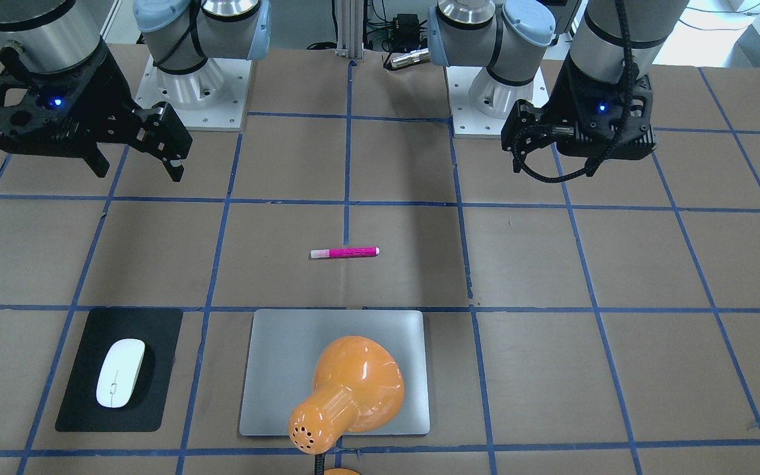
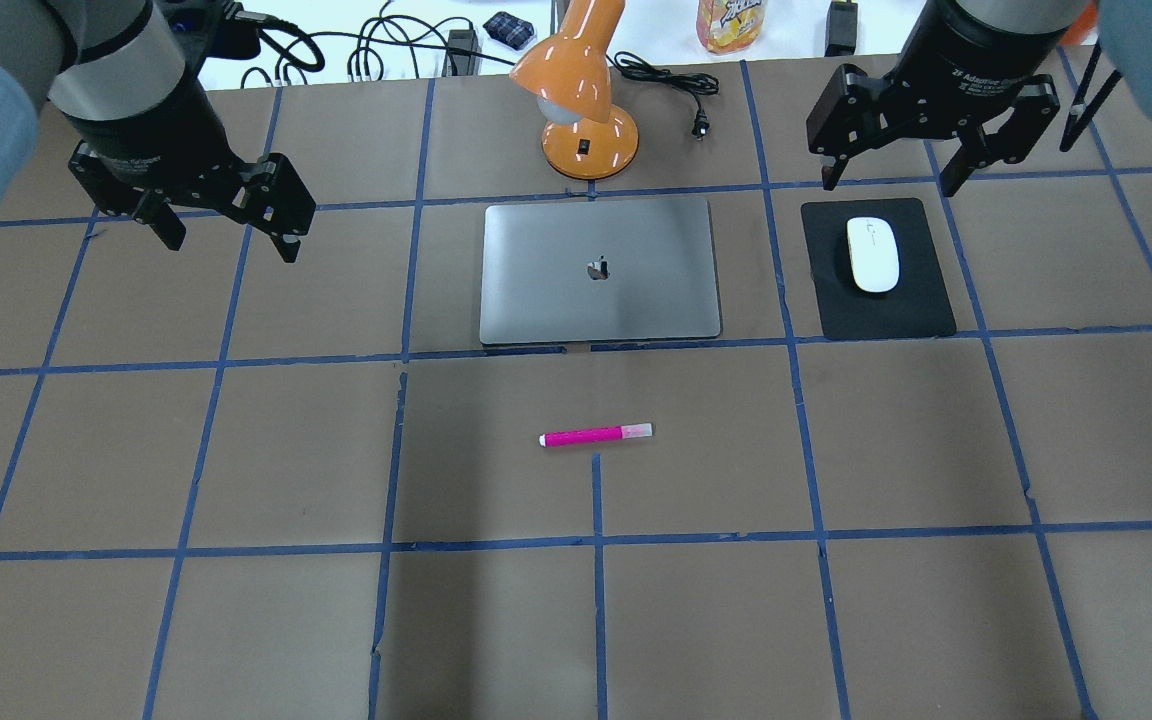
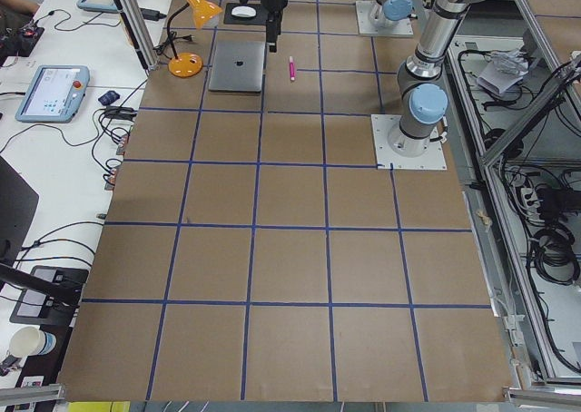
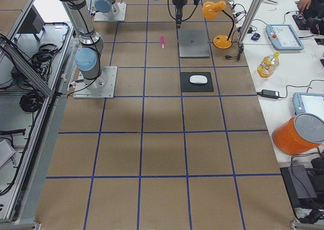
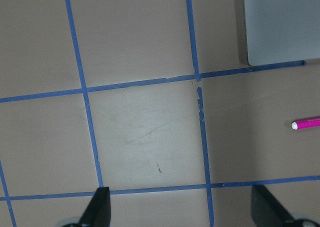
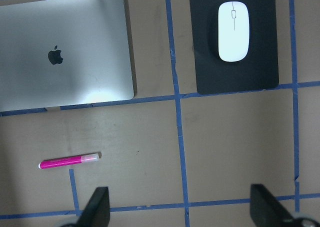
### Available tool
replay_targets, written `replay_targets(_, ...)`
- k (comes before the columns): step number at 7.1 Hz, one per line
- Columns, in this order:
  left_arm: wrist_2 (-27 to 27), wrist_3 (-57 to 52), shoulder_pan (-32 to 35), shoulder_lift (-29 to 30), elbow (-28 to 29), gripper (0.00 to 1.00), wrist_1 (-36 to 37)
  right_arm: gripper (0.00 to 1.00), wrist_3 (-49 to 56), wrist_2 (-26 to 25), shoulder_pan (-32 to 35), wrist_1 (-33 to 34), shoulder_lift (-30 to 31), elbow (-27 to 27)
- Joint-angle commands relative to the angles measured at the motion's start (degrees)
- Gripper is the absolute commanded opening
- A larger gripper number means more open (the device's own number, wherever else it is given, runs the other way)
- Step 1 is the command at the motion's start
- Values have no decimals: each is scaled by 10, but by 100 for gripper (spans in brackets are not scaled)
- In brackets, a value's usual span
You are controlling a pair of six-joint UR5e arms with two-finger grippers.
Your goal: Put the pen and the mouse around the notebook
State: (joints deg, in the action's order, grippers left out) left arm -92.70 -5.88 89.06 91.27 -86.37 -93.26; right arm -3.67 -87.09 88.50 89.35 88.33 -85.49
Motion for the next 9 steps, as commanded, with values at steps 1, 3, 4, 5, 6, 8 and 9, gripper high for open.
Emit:
replay_targets(1, 19, 3, -2, 10, 7, 100, 4, 100, 1, 0, -1, -1, 0, 1)
replay_targets(3, 19, 0, -1, 8, 8, 100, 1, 100, 1, 0, -1, -1, 0, 1)
replay_targets(4, 21, -15, -1, -1, 5, 100, -2, 100, 1, 1, -1, -1, 0, 1)
replay_targets(5, 29, -45, -2, -5, 6, 100, -1, 100, 1, 1, -1, -1, 0, 1)
replay_targets(6, 27, -46, -1, -4, 9, 100, -1, 100, 1, 1, -1, 0, 0, 1)
replay_targets(8, 24, -47, -1, 0, 9, 100, 0, 100, 0, 0, 1, -1, 3, -1)
replay_targets(9, 25, -47, -1, 3, 9, 100, 0, 100, 1, 0, 0, -1, 1, 0)
